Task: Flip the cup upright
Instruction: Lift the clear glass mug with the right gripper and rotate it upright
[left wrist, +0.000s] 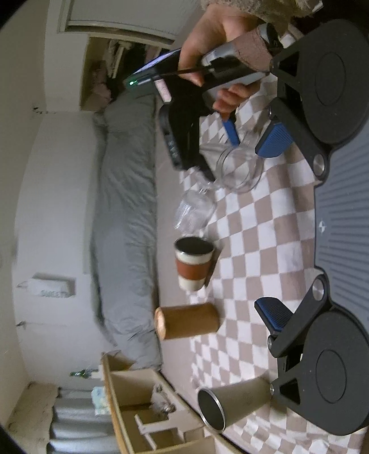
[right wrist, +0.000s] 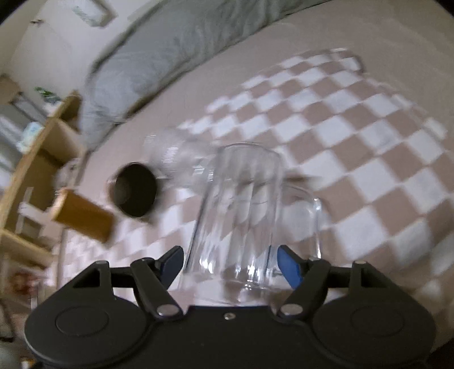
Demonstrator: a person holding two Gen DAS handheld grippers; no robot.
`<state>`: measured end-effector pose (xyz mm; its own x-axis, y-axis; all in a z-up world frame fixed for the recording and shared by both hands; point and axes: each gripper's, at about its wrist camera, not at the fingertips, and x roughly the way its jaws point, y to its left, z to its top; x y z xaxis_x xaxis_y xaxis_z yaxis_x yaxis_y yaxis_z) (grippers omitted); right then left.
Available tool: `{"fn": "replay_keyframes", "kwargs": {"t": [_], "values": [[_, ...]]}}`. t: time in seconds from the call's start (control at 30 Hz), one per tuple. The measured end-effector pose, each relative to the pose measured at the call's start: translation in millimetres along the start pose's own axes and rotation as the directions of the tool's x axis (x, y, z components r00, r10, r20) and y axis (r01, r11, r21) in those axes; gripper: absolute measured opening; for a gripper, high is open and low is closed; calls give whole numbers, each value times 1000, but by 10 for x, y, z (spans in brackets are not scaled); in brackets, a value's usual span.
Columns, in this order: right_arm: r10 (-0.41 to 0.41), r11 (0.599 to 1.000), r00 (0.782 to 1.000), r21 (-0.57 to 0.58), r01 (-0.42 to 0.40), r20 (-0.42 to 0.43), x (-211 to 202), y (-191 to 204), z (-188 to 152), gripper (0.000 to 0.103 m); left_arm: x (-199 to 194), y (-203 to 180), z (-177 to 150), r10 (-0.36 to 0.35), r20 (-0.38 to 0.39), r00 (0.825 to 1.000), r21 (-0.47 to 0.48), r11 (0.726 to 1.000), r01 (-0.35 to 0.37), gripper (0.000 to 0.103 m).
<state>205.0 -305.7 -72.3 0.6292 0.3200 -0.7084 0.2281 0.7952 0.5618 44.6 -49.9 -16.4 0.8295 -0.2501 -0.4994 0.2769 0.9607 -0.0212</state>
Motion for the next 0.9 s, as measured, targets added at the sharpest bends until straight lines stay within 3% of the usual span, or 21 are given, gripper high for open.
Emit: {"fn": "replay_keyframes", "kwargs": {"t": [0.23,0.33,0.47,0.6,0.73,0.9], "values": [[11,1000,1000,-19,-11,-15,-30,1,24,80,408,-146,306,-95,-32,995,144,985,99,103],[-2,998,999,-62,5,49,-208,-23,119,81,716,-274,435,-106,-16,994,208,972,107,103],[19,995,988,-99,-4,154,-396,-87,272,80,1156,-402,515,-143,-78,987,184,971,155,103],[46,992,977,-123,-21,209,-372,-156,426,65,1556,-516,459,-163,-157,974,140,973,186,103],[59,986,965,-163,-18,254,-211,-192,537,58,1706,-539,311,-169,-201,965,157,967,202,103],[58,988,973,-154,-23,222,43,-222,617,55,1812,-589,204,-169,-233,958,187,959,215,103]]}}
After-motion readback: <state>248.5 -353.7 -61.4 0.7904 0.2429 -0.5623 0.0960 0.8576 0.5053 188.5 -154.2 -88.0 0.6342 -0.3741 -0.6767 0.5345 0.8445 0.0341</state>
